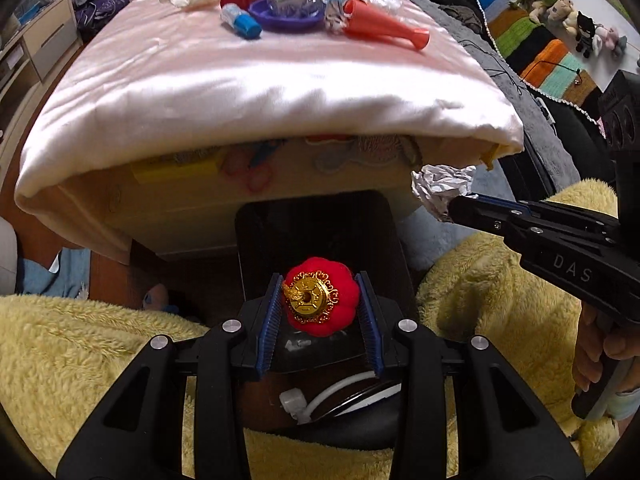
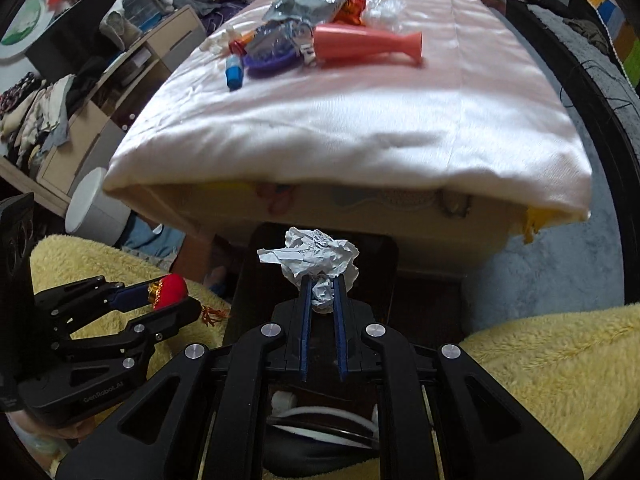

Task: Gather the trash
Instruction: 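Carry foil and red ornament down into the black bin and open both tools, then move both tools back over the table toward the remaining trash, then grasp the blue-capped bottle with the left tool while the right tool grasps the pink cup, then lower bottle and pink cup into the black bin and open both tools, then move both tools back over the table toward the plastic bag, then grasp the clear plastic bag with the right tool while the left tool grasps a clear plastic piece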

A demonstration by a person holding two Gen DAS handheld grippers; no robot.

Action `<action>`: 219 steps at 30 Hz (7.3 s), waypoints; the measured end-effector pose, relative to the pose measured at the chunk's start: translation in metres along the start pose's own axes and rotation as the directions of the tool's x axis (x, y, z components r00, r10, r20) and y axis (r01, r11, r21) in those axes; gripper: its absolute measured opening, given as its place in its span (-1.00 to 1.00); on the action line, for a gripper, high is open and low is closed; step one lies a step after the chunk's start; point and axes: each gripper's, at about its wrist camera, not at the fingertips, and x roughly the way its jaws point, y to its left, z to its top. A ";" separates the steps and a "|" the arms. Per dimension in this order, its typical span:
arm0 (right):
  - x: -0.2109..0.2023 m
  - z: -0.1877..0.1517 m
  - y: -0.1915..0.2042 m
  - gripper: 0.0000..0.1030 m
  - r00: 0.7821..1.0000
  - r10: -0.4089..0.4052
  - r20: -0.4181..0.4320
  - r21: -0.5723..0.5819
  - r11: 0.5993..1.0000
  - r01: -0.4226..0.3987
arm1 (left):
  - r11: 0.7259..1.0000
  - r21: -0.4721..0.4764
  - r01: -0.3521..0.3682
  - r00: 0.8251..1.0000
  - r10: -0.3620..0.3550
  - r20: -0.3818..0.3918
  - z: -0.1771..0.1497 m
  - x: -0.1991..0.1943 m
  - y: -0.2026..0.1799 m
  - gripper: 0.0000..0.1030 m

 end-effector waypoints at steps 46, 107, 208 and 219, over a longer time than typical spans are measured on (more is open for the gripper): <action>-0.016 0.134 -0.050 0.69 0.965 -0.120 0.232 -0.057 0.989 0.137 | 0.990 -0.129 -0.065 0.986 0.083 0.144 0.151 -0.013 0.052 0.26; -0.004 0.100 -0.013 -0.29 0.991 -0.048 0.126 -0.209 0.975 0.074 | 0.994 -0.059 -0.087 0.980 0.096 0.174 0.135 -0.028 0.050 -0.71; 0.022 0.181 -0.058 -0.79 0.976 -0.104 0.190 -0.061 0.991 0.118 | 0.996 0.049 0.070 0.985 -0.077 0.153 0.209 0.013 0.002 -0.89; -0.026 0.153 -0.044 -0.80 0.964 -0.090 0.251 -0.070 0.991 0.110 | 0.997 0.067 0.039 0.971 -0.054 0.233 0.180 -0.040 -0.007 -0.90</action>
